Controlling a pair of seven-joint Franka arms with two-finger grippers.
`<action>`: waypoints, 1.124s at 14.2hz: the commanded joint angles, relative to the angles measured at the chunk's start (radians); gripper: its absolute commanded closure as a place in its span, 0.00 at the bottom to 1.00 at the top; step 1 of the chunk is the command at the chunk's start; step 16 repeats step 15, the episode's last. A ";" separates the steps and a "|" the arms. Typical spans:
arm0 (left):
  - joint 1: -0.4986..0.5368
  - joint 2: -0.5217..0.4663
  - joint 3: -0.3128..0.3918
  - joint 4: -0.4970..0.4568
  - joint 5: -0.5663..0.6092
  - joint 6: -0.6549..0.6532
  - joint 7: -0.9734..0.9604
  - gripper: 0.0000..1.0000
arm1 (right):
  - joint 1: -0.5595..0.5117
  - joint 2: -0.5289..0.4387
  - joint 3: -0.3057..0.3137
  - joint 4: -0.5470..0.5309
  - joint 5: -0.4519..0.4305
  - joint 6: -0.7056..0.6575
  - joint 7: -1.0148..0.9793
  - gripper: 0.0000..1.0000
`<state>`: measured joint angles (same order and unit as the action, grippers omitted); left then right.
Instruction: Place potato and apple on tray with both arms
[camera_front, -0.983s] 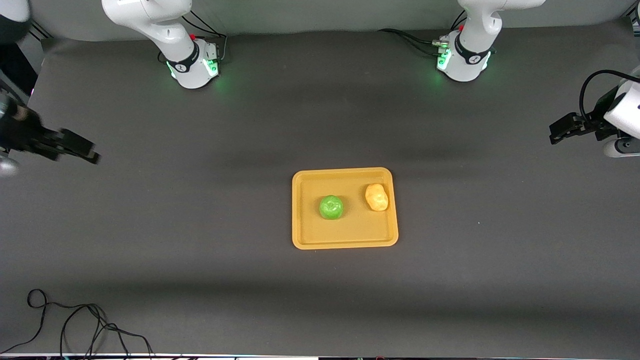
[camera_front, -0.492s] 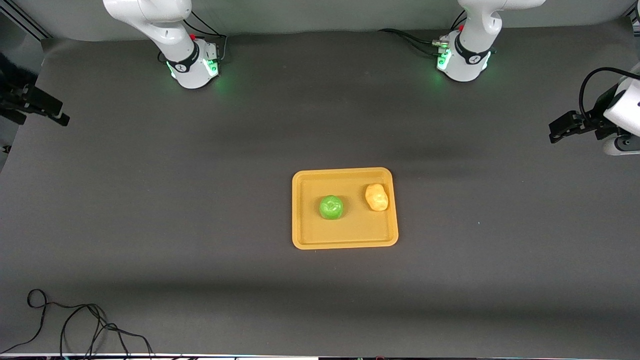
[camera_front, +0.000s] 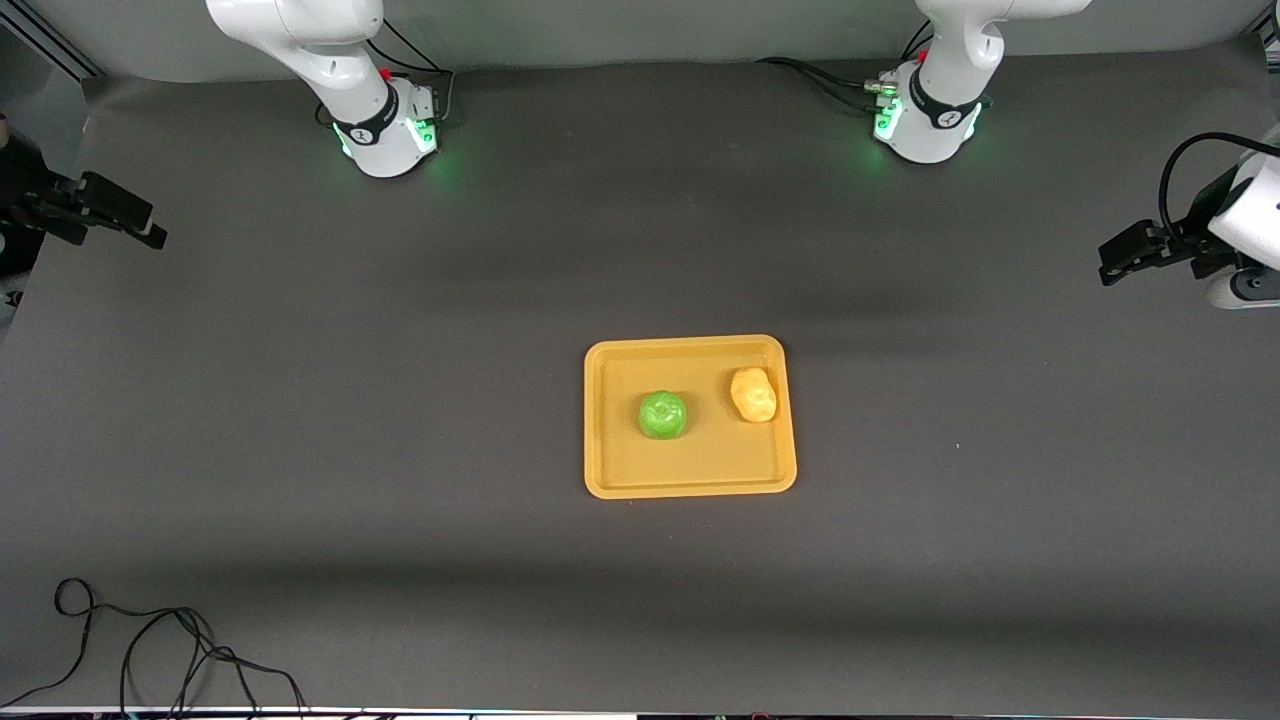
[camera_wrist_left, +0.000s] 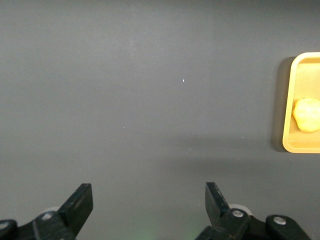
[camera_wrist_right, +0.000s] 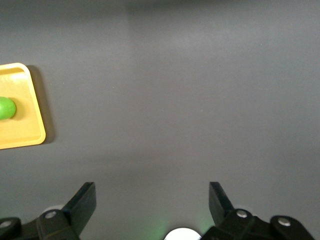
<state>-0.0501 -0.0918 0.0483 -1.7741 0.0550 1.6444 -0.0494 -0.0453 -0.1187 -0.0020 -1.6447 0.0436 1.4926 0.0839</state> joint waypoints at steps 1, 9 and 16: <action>-0.010 -0.025 0.005 -0.018 -0.001 0.000 0.013 0.00 | -0.004 0.044 0.014 0.054 0.009 -0.005 0.026 0.00; -0.013 -0.022 0.005 -0.018 -0.006 0.005 0.014 0.00 | 0.002 0.048 0.069 0.046 -0.093 -0.003 -0.006 0.00; -0.013 -0.022 0.005 -0.018 -0.007 0.003 0.014 0.00 | -0.005 0.047 0.065 0.045 -0.067 0.005 0.010 0.00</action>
